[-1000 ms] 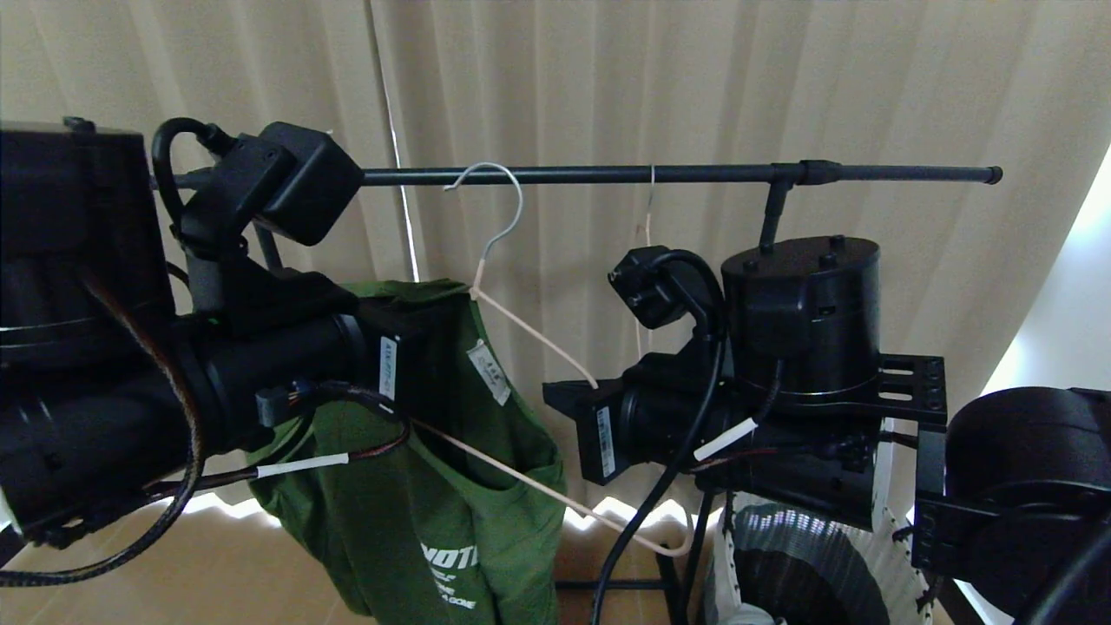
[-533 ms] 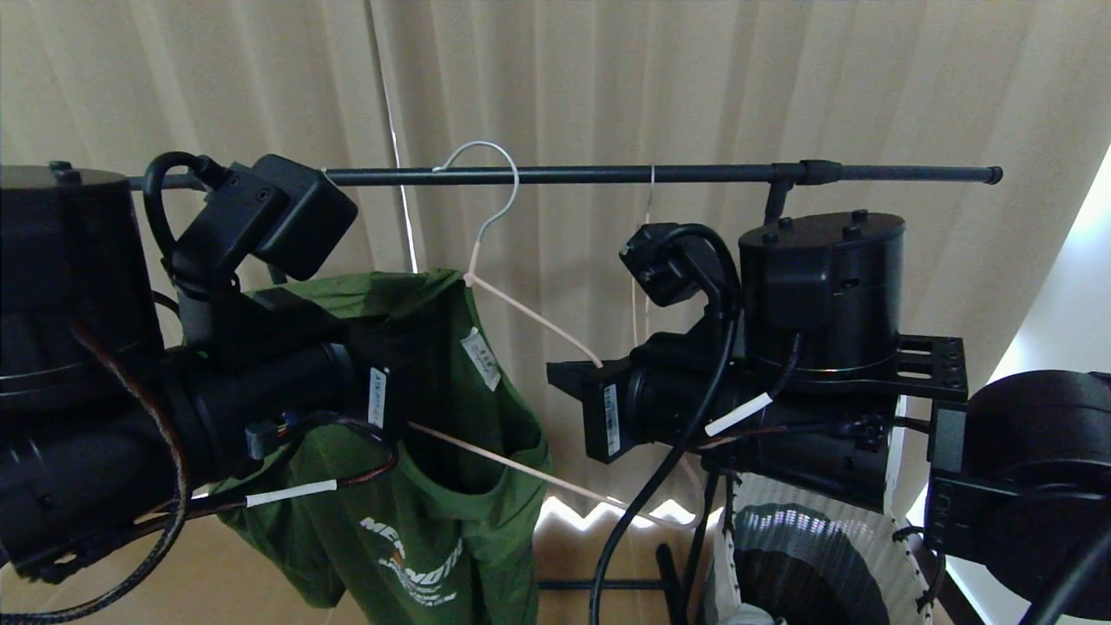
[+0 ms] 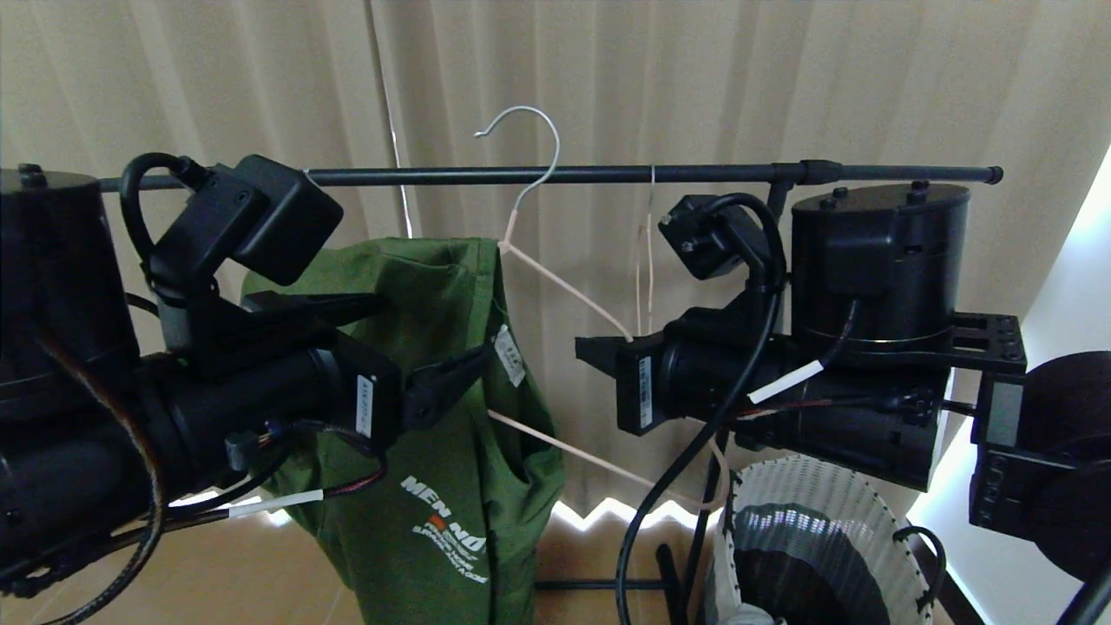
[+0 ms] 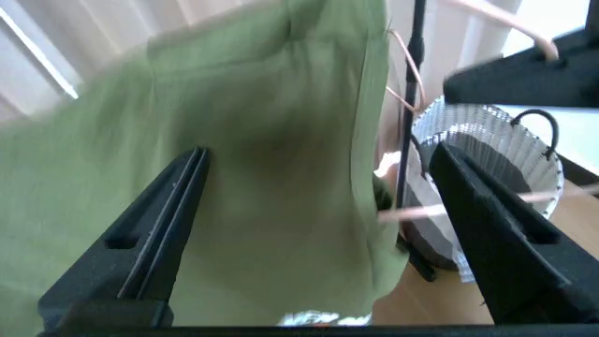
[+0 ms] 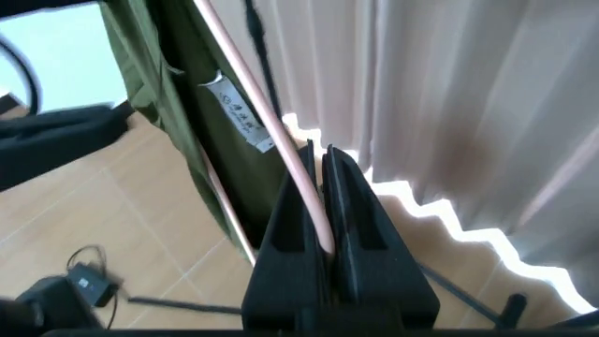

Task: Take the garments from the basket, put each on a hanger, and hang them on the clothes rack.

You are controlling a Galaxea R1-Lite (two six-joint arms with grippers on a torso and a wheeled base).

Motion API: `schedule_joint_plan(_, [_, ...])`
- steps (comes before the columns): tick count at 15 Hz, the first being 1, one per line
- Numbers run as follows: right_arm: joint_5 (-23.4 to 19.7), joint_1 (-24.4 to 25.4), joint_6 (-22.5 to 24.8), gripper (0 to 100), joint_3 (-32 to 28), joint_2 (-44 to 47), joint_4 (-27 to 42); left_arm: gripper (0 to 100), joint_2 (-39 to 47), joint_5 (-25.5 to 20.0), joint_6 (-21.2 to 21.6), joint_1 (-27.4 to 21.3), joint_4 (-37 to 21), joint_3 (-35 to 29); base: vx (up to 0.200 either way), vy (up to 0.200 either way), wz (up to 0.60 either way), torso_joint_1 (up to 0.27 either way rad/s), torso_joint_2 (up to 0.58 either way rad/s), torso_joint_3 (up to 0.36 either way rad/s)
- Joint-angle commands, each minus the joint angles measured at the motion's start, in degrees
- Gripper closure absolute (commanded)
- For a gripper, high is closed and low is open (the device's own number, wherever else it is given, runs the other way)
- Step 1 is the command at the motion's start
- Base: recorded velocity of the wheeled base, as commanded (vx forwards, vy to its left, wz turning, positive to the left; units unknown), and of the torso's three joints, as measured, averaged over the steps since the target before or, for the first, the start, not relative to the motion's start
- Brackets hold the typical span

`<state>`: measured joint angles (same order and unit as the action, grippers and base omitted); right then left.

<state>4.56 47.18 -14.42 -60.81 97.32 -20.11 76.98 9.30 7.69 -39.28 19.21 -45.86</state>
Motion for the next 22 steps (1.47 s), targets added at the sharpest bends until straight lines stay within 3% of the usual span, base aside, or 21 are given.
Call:
schedule_joint_plan(1, [0.01, -2.62, 1.85, 100, 1.74, -2.84, 0.08, 0, -1.92, -1.3, 0.04, -0.01, 0.04, 0.95, 0.0, 0.0, 0.0, 0.0, 0.0, 0.0])
schedule_joint_plan(6, [0.01, -6.75, 7.74, 100, 7.28, -6.35, -0.45, 0, -4.47, -1.92, 4.26, 0.17, 0.12, 2.36, 0.0, 0.0, 0.0, 0.0, 0.0, 0.0])
schedule_joint_plan(8, [-0.43, -7.8, 12.58, 100, 11.06, -9.08, -0.63, 0, -6.23, -2.45, 9.89, 2.63, 0.56, 3.23, 0.0, 0.0, 0.0, 0.0, 0.0, 0.0])
schedule_joint_plan(9, [-0.6, -8.24, 14.25, 100, 12.38, -9.69, -0.72, 0, -6.32, -3.85, 12.79, 3.95, 0.65, 3.23, 0.0, 0.0, 0.0, 0.0, 0.0, 0.0])
schedule_joint_plan(12, [-4.03, -8.42, 16.44, 100, 14.05, -9.87, -2.91, 0, -4.74, -15.63, 23.33, 10.89, 0.65, 2.53, 0.0, 0.0, 0.0, 0.0, 0.0, 0.0])
schedule_joint_plan(15, [-7.02, -8.51, 18.9, 100, 14.84, -7.49, -7.4, 0, -0.43, -20.02, 30.54, 11.94, 0.65, 1.12, 0.0, 0.0, 0.0, 0.0, 0.0, 0.0])
schedule_joint_plan(18, [-7.11, -8.42, 19.78, 100, 14.66, -5.38, -10.03, 0, 3.88, -20.11, 36.34, 11.86, 1.0, -2.48, 0.0, 0.0, 0.0, 0.0, 0.0, 0.0])
schedule_joint_plan(22, [-7.28, -6.22, 19.78, 100, 14.75, -5.3, -12.67, 0, 5.55, -20.02, 38.63, 11.86, 1.71, -3.01, 0.0, 0.0, 0.0, 0.0, 0.0, 0.0])
